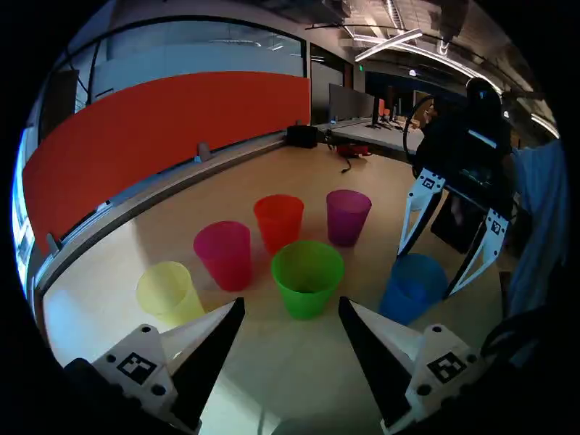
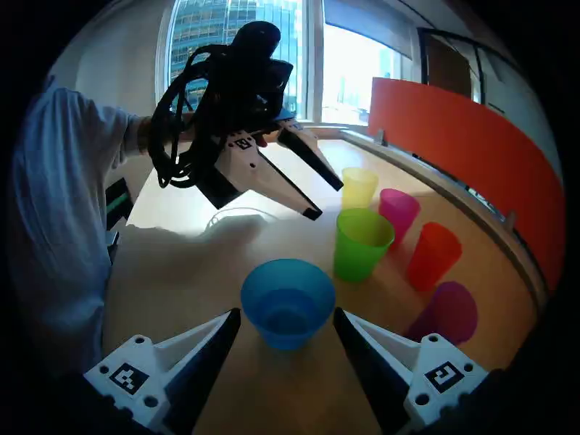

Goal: Pour water

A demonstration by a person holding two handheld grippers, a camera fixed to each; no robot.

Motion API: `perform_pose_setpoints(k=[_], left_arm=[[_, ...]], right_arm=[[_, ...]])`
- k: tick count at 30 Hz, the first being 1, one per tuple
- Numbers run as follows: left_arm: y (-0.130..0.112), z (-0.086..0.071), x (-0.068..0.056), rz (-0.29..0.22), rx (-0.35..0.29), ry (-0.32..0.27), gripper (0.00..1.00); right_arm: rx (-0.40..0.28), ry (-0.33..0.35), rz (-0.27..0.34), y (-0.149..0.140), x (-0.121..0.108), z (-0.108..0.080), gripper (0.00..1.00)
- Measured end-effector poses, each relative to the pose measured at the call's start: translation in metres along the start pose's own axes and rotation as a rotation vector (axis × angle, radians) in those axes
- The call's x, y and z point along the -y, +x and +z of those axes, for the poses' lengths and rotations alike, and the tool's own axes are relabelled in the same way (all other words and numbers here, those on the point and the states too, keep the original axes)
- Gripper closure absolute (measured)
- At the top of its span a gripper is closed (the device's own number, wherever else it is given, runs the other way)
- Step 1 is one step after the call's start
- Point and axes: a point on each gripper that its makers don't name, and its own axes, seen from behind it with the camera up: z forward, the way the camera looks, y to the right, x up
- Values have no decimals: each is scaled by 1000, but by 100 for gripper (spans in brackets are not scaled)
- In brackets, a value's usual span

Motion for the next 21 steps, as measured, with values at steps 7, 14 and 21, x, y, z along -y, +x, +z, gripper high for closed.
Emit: perform_pose_setpoints(k=[7, 14, 21], left_arm=[[0, 5, -2, 9, 7, -9, 4], [1, 8, -5, 17, 10, -20, 4], [1, 11, -6, 18, 12, -28, 4]], right_arm=[[-1, 7, -9, 3, 0, 11, 1], [-7, 11, -9, 6, 1, 18, 0], [-9, 9, -13, 7, 0, 21, 2]])
